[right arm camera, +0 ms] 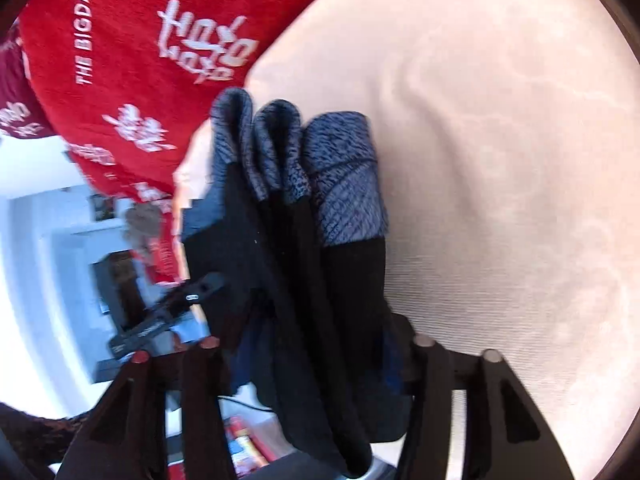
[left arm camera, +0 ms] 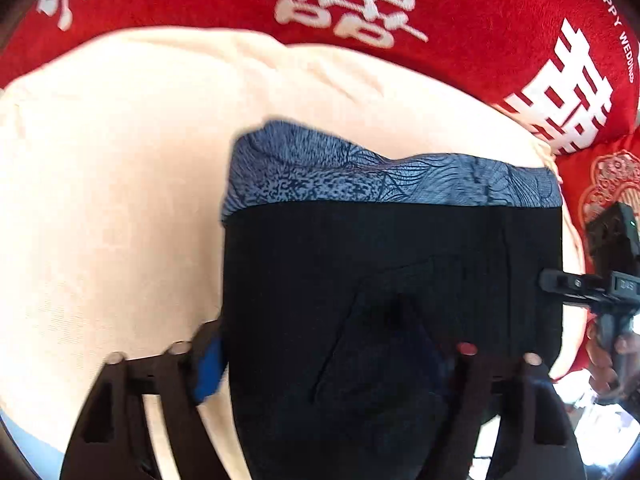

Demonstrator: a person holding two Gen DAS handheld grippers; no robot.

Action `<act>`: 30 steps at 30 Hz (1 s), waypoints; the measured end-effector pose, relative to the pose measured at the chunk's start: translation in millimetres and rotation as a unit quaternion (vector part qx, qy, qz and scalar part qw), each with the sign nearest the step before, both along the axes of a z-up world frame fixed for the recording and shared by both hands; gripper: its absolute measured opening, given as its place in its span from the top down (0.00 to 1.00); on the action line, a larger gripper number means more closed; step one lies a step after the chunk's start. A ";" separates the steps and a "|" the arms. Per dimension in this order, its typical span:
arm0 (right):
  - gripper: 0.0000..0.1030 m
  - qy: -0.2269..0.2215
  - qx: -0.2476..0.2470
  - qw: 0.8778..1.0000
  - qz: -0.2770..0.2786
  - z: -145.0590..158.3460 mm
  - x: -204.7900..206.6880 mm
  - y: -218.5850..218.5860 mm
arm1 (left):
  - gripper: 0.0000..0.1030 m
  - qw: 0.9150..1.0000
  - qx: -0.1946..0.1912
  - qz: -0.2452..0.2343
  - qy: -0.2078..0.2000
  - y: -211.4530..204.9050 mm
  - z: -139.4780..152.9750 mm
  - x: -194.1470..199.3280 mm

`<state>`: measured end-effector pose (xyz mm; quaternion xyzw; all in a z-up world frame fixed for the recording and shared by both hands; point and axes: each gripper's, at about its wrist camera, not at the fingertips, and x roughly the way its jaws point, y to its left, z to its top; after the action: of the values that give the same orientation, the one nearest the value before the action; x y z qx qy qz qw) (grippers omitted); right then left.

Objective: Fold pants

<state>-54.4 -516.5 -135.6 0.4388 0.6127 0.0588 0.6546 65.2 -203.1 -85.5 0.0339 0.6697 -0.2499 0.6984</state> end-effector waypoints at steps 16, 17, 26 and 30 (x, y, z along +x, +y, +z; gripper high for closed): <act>0.50 0.030 -0.298 0.951 0.076 59.8 3.0 96.8 | 0.01 0.994 0.094 -0.016 -0.046 1.2 37.0 -38.1; 0.43 0.033 -0.319 0.944 0.084 55.4 0.1 99.9 | 0.01 0.994 0.096 -0.013 -0.046 2.9 37.8 -41.0; 0.24 0.090 -0.325 0.941 0.037 75.5 -23.3 106.3 | 0.01 0.989 0.124 -0.027 -0.073 11.7 79.3 -72.2; 0.16 0.080 -0.328 0.941 0.041 108.1 -32.2 130.9 | 0.01 0.988 0.127 -0.036 -0.083 14.6 106.4 -84.2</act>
<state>-86.7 -385.6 -27.4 0.1779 0.6659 -0.1537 0.7081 -19.0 -188.5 20.9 0.1665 0.6344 -0.1840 0.7321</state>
